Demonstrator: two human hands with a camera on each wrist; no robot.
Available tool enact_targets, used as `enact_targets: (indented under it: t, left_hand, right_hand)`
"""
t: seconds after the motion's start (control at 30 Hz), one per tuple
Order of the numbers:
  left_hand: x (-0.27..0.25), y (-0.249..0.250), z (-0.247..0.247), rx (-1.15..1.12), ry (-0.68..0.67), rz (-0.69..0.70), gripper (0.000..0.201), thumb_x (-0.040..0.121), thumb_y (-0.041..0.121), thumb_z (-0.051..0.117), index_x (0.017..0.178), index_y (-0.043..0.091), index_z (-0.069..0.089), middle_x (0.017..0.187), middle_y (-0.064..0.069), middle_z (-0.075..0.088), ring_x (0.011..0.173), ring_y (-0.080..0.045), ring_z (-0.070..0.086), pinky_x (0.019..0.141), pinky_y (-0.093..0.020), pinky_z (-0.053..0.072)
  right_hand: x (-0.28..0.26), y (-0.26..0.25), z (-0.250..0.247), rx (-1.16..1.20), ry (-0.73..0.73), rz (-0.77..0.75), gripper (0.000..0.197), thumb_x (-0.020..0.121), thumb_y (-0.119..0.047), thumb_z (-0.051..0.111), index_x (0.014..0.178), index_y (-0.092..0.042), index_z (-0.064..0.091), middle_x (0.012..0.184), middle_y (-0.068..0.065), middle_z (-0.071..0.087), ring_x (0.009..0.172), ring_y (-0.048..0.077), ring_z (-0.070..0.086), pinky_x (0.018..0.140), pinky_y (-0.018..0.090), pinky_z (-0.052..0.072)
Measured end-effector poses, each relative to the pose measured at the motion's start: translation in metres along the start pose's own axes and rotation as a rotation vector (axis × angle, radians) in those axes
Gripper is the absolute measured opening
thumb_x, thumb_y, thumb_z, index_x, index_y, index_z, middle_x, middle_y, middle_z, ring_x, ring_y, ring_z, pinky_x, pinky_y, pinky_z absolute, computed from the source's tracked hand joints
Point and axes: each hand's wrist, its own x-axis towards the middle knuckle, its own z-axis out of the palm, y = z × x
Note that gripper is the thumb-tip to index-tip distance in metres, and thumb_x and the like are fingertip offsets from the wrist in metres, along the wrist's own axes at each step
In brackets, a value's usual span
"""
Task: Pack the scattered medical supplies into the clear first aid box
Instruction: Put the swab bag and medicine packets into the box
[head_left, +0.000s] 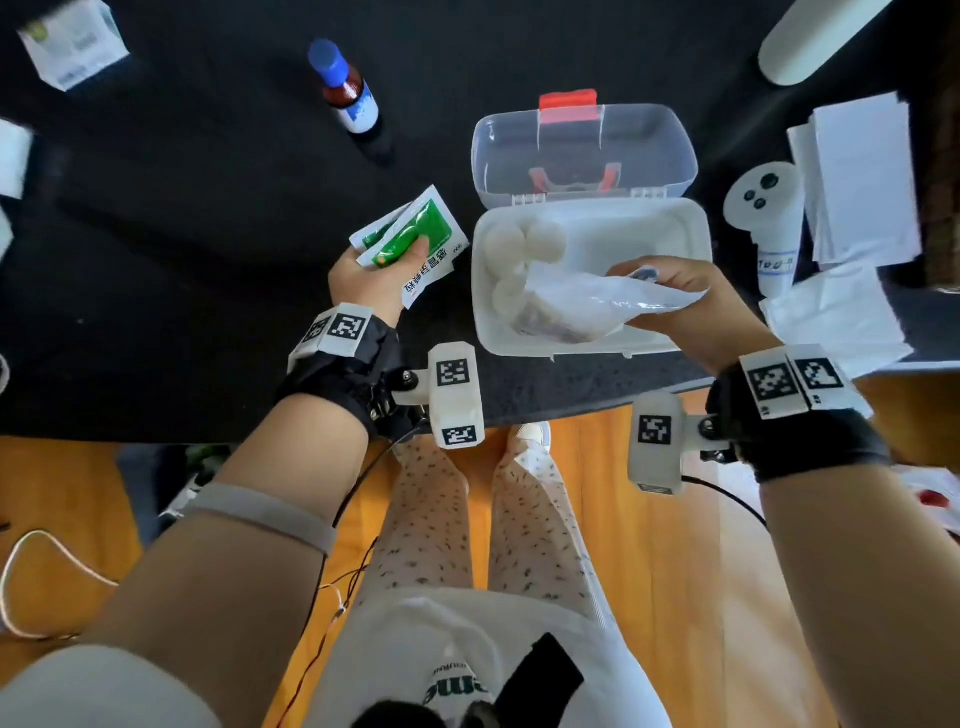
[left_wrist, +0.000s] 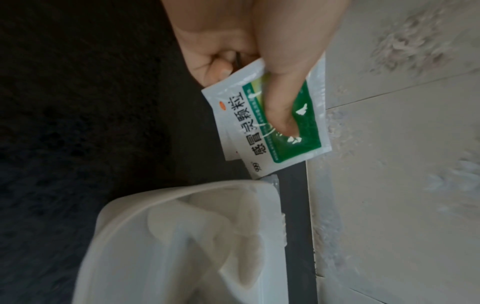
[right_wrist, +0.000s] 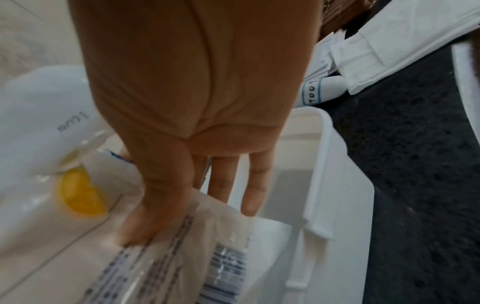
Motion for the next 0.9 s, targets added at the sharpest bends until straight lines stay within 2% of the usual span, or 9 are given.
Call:
enact_targets:
  t: [0.13,0.3,0.37,0.43,0.5,0.57,0.73,0.83,0.9]
  left_hand:
    - [-0.002,-0.003,0.006,0.009,-0.006,-0.003,0.020,0.074,0.009,0.075,0.076,0.024,0.063,0.084,0.003,0.069,0.087,-0.019,0.071,0.088,-0.040,0.056]
    - [-0.004,-0.002,0.008,-0.015,-0.011,-0.019,0.019,0.075,0.008,0.074,0.082,0.022,0.063,0.087,0.000,0.069,0.090,-0.020,0.070,0.089,-0.039,0.056]
    - [-0.005,0.000,0.007,-0.026,-0.020,-0.019,0.018,0.076,0.007,0.073,0.084,0.021,0.063,0.087,0.001,0.069,0.085,-0.015,0.070,0.088,-0.037,0.056]
    - [-0.006,0.000,0.006,-0.036,-0.028,-0.019,0.018,0.077,0.006,0.072,0.086,0.019,0.064,0.088,0.000,0.069,0.082,-0.012,0.070,0.087,-0.037,0.057]
    - [-0.006,0.000,0.006,-0.046,-0.029,-0.025,0.017,0.077,0.005,0.071,0.087,0.018,0.064,0.090,-0.002,0.069,0.085,-0.016,0.070,0.088,-0.038,0.057]
    - [-0.006,-0.002,0.006,-0.048,-0.027,-0.039,0.018,0.077,0.005,0.072,0.087,0.018,0.065,0.093,-0.003,0.070,0.092,-0.020,0.070,0.089,-0.040,0.056]
    - [-0.009,-0.005,0.005,-0.049,-0.009,-0.058,0.015,0.078,0.008,0.072,0.089,0.017,0.065,0.099,-0.007,0.070,0.096,-0.022,0.069,0.085,-0.033,0.057]
    - [-0.012,-0.003,0.000,-0.078,-0.013,-0.047,0.023,0.079,0.007,0.070,0.101,0.010,0.065,0.090,-0.002,0.070,0.080,-0.011,0.070,0.078,-0.028,0.058]
    - [-0.014,0.003,-0.005,-0.115,-0.007,-0.037,0.027,0.079,0.006,0.070,0.105,0.008,0.065,0.086,0.001,0.070,0.068,-0.004,0.071,0.069,-0.023,0.059]
  right_hand:
    - [-0.003,0.004,-0.004,0.033,0.046,-0.020,0.036,0.080,0.014,0.055,0.101,-0.015,0.057,0.065,-0.036,0.064,0.067,-0.016,0.058,0.068,0.000,0.043]
    - [0.008,0.003,0.003,0.067,-0.098,0.008,0.021,0.084,0.005,0.046,0.100,-0.002,0.056,0.060,-0.024,0.066,0.066,-0.014,0.059,0.071,0.004,0.044]
    - [0.013,0.006,0.008,0.069,-0.107,0.005,0.040,0.085,0.009,0.046,0.082,-0.025,0.068,0.065,-0.029,0.068,0.069,-0.011,0.062,0.072,0.006,0.046]
    - [0.017,0.012,0.013,0.018,-0.074,0.001,0.052,0.082,0.007,0.056,0.074,-0.044,0.066,0.068,-0.028,0.069,0.073,-0.005,0.063,0.076,0.012,0.048]
    - [0.022,0.020,0.020,-0.042,-0.059,-0.009,0.038,0.078,0.004,0.061,0.078,-0.033,0.066,0.078,-0.016,0.069,0.078,0.005,0.062,0.083,0.023,0.049]
    - [0.026,0.026,0.028,-0.082,-0.018,0.044,0.035,0.079,0.007,0.059,0.081,-0.027,0.065,0.083,-0.001,0.066,0.077,0.008,0.060,0.080,0.024,0.049]
    - [0.039,0.031,0.037,-0.264,0.043,0.179,0.030,0.083,0.001,0.055,0.105,-0.014,0.068,0.092,0.005,0.067,0.084,0.013,0.054,0.058,0.003,0.039]
    - [0.036,0.027,0.029,-0.417,-0.065,0.200,0.041,0.084,0.007,0.051,0.117,-0.016,0.062,0.097,0.003,0.068,0.084,0.015,0.054,0.069,0.010,0.039]
    - [0.027,0.023,0.022,-0.403,-0.090,0.200,0.056,0.082,0.015,0.046,0.121,-0.022,0.059,0.105,0.002,0.066,0.095,0.017,0.057,0.081,0.013,0.041]
